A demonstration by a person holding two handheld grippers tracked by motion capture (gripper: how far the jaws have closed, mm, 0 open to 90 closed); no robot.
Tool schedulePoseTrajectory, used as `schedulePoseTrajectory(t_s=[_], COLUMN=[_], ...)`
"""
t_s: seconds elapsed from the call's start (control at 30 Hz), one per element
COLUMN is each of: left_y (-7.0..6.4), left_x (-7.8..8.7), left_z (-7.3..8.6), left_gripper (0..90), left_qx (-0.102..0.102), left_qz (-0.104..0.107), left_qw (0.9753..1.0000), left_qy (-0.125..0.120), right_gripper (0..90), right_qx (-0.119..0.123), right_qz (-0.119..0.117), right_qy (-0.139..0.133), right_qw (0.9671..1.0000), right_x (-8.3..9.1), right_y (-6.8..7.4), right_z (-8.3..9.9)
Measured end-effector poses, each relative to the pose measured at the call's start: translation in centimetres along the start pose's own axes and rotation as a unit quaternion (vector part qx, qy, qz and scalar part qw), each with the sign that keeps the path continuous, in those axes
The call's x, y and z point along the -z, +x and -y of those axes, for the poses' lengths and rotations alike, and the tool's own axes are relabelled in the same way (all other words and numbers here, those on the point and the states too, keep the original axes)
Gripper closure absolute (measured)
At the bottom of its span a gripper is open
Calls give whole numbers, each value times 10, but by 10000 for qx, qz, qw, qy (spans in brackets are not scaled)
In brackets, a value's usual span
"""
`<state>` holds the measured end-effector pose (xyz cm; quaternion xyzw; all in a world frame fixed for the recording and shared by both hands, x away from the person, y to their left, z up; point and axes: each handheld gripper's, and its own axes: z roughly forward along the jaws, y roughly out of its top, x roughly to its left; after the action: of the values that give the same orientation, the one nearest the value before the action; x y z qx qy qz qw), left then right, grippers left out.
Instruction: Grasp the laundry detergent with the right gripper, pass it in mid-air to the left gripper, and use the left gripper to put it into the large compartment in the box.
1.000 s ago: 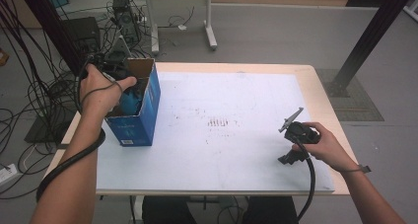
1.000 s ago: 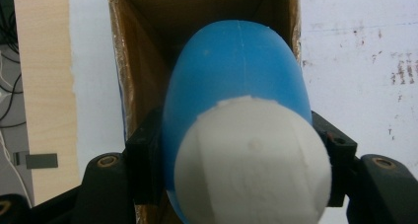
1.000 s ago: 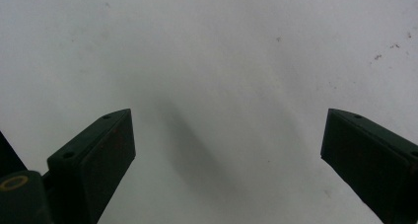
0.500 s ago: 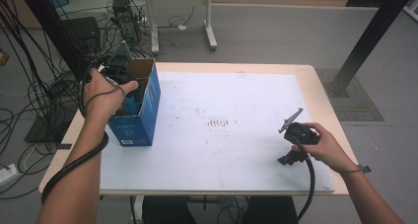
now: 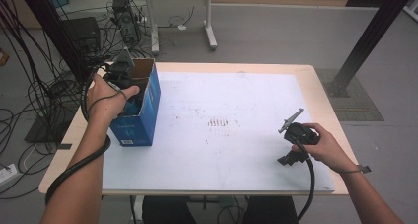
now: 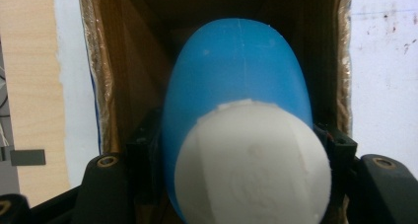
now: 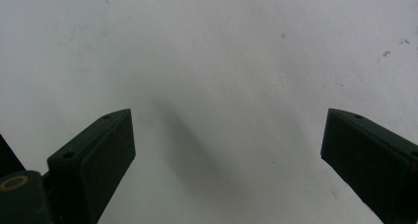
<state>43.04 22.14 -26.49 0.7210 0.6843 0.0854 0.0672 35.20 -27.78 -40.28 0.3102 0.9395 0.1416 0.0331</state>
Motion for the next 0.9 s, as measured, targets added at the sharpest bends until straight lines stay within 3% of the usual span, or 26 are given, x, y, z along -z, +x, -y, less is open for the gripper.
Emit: schedulePoseTrajectory(t_s=[0.9], left_y=[2], left_x=[-7], left_z=[0], left_gripper=[375], left_qx=[39], left_qz=[25], left_qw=[9999], left_qy=[97], right_gripper=[61], right_qx=[-11], right_qz=[-11], right_qy=[2], right_qw=[10000], right_x=[-1], right_y=[-2], right_z=[2])
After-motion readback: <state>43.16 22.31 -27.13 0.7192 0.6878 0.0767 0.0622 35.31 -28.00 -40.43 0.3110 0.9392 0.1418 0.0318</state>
